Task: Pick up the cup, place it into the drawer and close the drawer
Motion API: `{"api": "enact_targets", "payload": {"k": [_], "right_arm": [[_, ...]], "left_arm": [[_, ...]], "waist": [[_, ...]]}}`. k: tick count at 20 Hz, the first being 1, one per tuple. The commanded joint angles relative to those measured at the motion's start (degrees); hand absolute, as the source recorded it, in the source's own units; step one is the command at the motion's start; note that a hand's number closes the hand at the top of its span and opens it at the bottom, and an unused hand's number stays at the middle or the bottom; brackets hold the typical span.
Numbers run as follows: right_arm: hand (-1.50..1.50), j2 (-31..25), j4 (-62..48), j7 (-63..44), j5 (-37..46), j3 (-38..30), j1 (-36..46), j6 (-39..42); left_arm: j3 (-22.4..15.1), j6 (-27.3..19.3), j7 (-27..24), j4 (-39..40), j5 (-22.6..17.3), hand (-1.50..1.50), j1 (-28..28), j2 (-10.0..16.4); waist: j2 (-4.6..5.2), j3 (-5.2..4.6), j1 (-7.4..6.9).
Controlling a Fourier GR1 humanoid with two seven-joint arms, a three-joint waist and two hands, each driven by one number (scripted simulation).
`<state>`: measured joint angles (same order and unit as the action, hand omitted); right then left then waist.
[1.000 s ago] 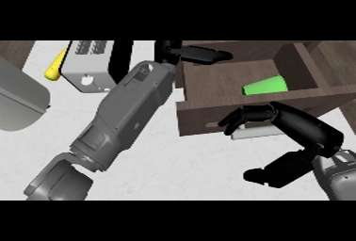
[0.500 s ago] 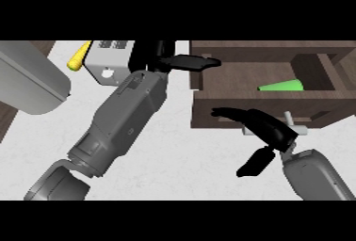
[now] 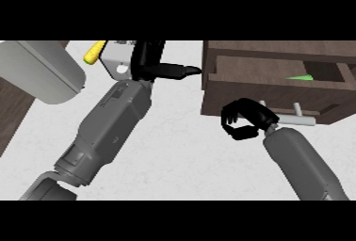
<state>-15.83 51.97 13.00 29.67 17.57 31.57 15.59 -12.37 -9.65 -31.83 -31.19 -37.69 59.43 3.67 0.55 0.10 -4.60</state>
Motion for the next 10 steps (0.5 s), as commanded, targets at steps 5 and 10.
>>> {"api": "enact_targets", "payload": {"k": [5, 10], "right_arm": [[1.5, -1.48, -18.64, 9.54, -2.35, -10.07, 12.49, -6.74], [1.5, -5.42, -24.37, 10.06, -3.54, -14.45, 19.13, -8.29]], "left_arm": [[-0.44, 2.48, 1.14, -4.82, -0.25, -1.5, -5.31, 2.32], [-0.35, 5.66, 3.31, -8.0, -0.75, -1.5, -6.64, 6.14]], "waist": [[1.07, 0.23, -3.09], [1.38, 0.23, -5.01]]}}
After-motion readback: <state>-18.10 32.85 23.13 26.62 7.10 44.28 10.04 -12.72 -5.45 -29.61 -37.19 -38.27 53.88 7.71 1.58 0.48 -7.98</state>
